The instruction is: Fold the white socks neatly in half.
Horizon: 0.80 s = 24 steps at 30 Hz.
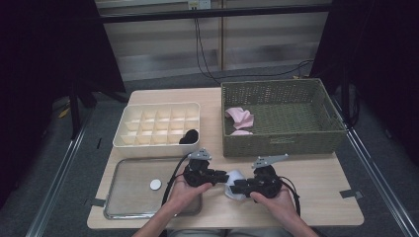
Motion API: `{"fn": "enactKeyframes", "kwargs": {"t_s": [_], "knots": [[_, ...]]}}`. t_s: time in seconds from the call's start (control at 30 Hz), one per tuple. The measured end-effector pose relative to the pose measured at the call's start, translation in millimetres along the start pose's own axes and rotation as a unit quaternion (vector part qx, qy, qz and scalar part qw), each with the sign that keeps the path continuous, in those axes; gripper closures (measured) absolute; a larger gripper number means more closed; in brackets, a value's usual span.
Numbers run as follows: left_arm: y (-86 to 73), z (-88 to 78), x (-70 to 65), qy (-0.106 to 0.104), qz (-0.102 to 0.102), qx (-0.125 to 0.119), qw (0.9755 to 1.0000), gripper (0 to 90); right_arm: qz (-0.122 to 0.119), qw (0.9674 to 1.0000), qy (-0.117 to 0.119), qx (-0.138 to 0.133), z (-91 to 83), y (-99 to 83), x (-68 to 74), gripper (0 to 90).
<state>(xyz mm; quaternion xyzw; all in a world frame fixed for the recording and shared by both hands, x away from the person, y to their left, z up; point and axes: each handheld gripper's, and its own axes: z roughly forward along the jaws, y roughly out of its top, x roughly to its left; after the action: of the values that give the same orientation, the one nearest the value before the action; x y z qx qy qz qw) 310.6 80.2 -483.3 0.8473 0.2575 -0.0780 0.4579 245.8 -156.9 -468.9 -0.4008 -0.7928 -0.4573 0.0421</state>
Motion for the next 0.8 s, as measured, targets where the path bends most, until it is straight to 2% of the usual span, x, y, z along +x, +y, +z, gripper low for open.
{"fn": "enactKeyframes", "kwargs": {"t_s": [0.07, 0.17, 0.23, 0.33, 0.4, 0.53, 0.63, 0.8], "knots": [[-0.2, 0.4, 0.2, 0.002, 0.003, 0.001, 1.0, 76.3, 0.003, 0.9999, 0.007, -0.013, -9.8, 1.9, -0.1, 64.4], [-1.0, 2.0, 0.0, 0.0, 0.001, 0.001, 1.0, 76.4, 0.0, 0.9996, 0.002, -0.028, -20.5, 2.7, -5.3, 75.3], [-1.3, 2.1, 0.8, 0.001, 0.002, 0.004, 1.0, 76.2, 0.001, 0.9999, -0.014, -0.007, -18.5, 0.7, -11.1, 76.1], [-2.4, 2.6, 0.0, 0.002, -0.004, 0.003, 1.0, 73.7, 0.002, 0.9996, -0.016, 0.021, -9.2, -7.3, -15.8, 80.0], [-3.6, 4.2, 0.6, -0.002, -0.007, 0.007, 1.0, 70.1, 0.005, 0.9996, -0.011, 0.026, -5.7, -13.1, -16.8, 80.5], [-5.5, 9.6, -2.2, -0.008, -0.014, 0.019, 0.9997, 52.7, 0.006, 0.9993, -0.016, 0.033, -5.1, -19.4, -15.7, 83.0], [-6.4, 14.0, -3.8, -0.01, -0.015, 0.033, 0.9993, 46.4, 0.011, 0.9993, -0.013, 0.033, -5.3, -23.3, -16.6, 84.9], [-8.2, 18.6, -3.0, -0.012, -0.016, 0.034, 0.9992, 39.8, 0.014, 0.9992, -0.011, 0.036, -5.6, -26.2, -18.3, 87.0]]}}
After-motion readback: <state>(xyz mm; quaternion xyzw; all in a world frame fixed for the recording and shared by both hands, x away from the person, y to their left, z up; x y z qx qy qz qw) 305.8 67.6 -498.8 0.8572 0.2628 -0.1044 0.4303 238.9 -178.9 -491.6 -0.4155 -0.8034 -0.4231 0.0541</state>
